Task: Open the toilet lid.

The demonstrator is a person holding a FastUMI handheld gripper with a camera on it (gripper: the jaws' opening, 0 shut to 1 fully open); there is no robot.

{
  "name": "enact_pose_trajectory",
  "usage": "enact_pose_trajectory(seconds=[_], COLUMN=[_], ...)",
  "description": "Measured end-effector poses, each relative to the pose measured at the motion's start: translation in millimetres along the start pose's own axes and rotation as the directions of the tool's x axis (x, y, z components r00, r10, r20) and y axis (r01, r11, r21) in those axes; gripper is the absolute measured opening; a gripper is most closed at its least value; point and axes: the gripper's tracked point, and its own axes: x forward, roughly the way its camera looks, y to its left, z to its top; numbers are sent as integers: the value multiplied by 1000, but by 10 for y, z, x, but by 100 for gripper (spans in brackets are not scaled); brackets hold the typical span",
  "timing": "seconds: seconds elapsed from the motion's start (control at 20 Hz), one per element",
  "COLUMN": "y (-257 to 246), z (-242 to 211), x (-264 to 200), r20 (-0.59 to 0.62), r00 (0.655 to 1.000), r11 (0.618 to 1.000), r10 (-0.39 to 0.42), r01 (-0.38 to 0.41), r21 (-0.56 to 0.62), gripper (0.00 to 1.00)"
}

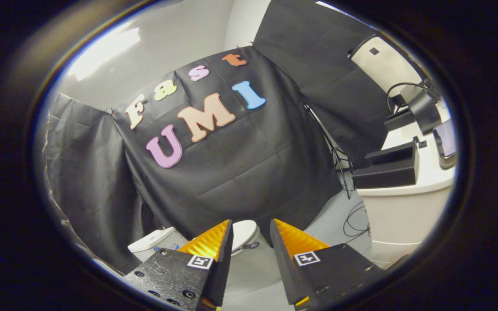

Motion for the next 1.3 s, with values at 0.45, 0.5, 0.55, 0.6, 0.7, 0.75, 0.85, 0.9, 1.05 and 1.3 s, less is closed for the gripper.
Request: enact_pose_trajectory(seconds=[0.45, 0.5, 0.55, 0.6, 0.7, 0.75, 0.85, 0.9, 1.05, 1.3], y=[-30, -17, -11, -4, 40, 60, 74, 89, 81, 400], z=[-31, -34, -39, -43, -60, -65, -80, -96, -161, -34], x=[23, 36, 49, 52, 76, 97, 146, 185, 374, 937], r20=[-24, -30, -37, -44, -55, -61, -83, -97, -144, -74], r00=[1000, 999, 999, 999, 998, 998, 996, 995, 986, 997], r11=[1000, 1000, 1000, 1000, 1000, 1000, 999, 999, 996, 998], r10=[-14, -18, -21, -24, -27, -28, -33, -36, -86, -18], r01=[14, 18, 22, 24, 26, 27, 33, 37, 89, 23], r21=[6, 7, 7, 4, -13, -15, -3, 5, 12, 63], gripper=[53, 53, 53, 54, 53, 54, 54, 54, 54, 54])
